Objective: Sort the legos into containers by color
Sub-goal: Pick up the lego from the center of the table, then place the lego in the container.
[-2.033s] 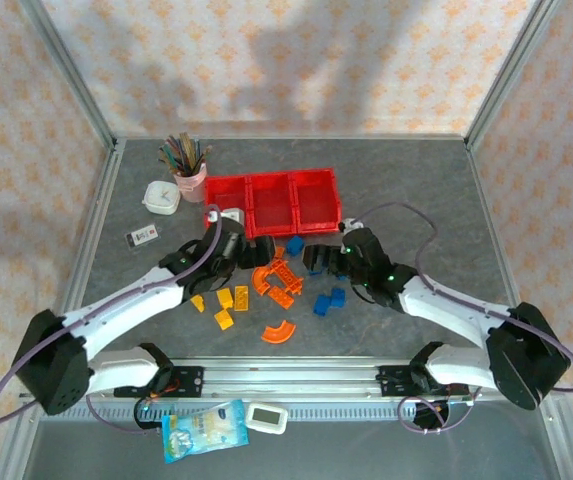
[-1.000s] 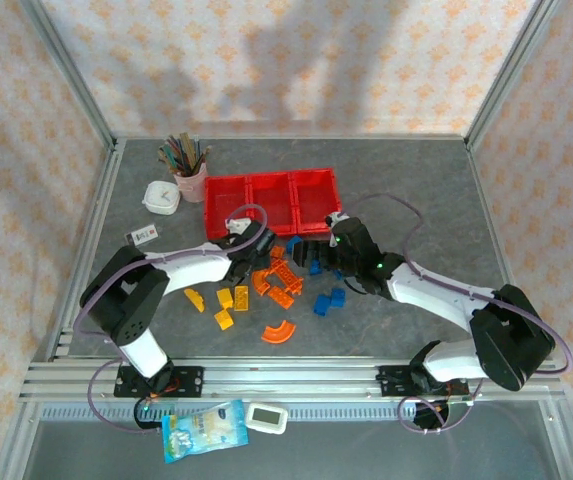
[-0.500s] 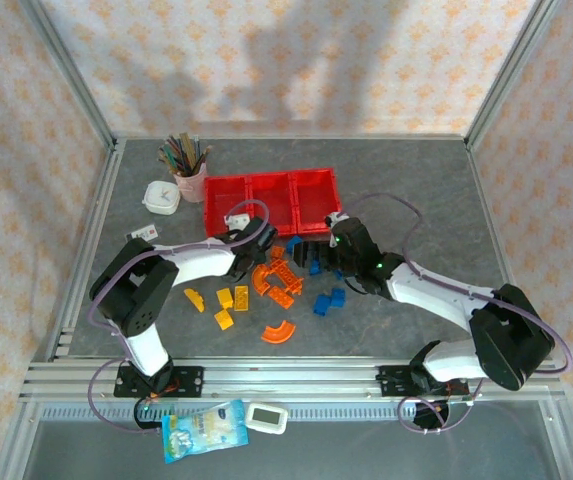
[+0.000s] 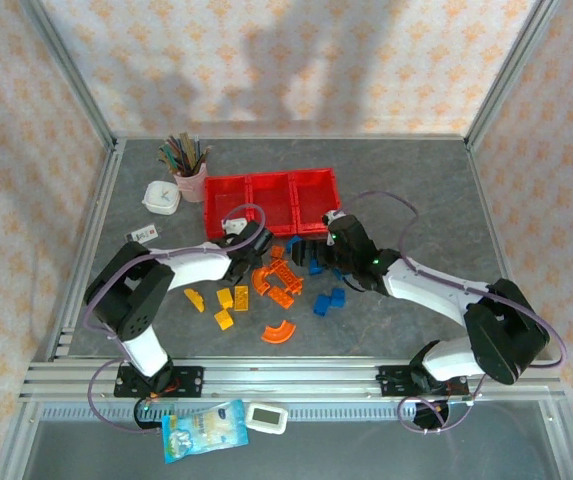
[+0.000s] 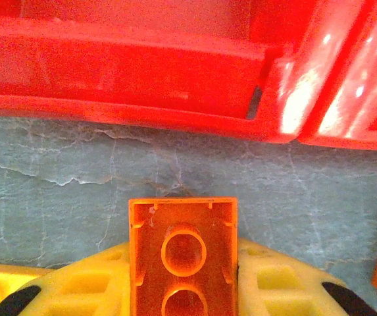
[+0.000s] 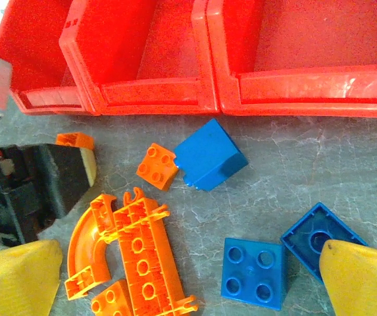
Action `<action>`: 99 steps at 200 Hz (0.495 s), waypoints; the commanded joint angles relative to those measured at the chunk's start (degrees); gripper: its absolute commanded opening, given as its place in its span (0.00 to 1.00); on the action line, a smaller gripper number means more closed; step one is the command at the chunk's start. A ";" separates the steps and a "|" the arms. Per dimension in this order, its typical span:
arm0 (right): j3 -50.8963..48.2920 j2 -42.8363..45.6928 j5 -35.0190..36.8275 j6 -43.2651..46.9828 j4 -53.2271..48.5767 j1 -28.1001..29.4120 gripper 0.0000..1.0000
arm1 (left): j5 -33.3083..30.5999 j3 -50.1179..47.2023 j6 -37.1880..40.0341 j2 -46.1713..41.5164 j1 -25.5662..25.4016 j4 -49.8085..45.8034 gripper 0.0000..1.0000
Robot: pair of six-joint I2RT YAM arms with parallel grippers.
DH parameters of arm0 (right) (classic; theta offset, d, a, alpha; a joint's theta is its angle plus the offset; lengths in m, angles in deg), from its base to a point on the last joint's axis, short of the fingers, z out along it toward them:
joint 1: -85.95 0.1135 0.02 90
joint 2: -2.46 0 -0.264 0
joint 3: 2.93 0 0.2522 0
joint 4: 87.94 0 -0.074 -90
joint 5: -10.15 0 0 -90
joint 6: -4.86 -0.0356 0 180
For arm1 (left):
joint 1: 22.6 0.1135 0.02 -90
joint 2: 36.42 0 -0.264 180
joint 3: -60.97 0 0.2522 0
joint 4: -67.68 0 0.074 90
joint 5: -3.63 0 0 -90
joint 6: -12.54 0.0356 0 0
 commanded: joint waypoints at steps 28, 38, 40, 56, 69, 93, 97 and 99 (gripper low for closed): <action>5.27 2.85 -0.04 1.69 -5.09 0.17 1.00 | -0.85 -1.79 1.62 -10.65 0.35 -3.98 0.19; 5.86 3.16 -0.36 0.85 -4.57 0.17 1.00 | -1.92 -1.48 1.83 -12.48 0.55 -4.96 0.18; 5.92 3.18 -0.41 0.78 -4.44 0.17 1.00 | -2.02 -1.32 1.92 -12.84 0.62 -5.15 0.18; 6.36 3.31 -0.72 -0.57 -2.64 0.17 1.00 | -3.30 0.43 3.59 -14.77 1.13 -5.72 0.18; 6.95 2.80 -0.04 -1.50 -1.88 0.17 1.00 | -3.95 2.46 4.75 -14.98 2.42 -5.94 0.18; 8.72 0.65 1.04 -2.04 -1.69 0.17 1.00 | -2.17 6.84 6.96 -12.06 6.03 -5.33 0.18; 9.00 0.26 1.21 -2.15 -1.61 0.17 1.00 | -1.82 7.76 6.96 -11.26 6.64 -5.45 0.18; 9.10 0.11 1.35 -2.21 -1.60 0.17 1.00 | -1.65 8.28 7.75 -10.82 6.87 -5.60 0.18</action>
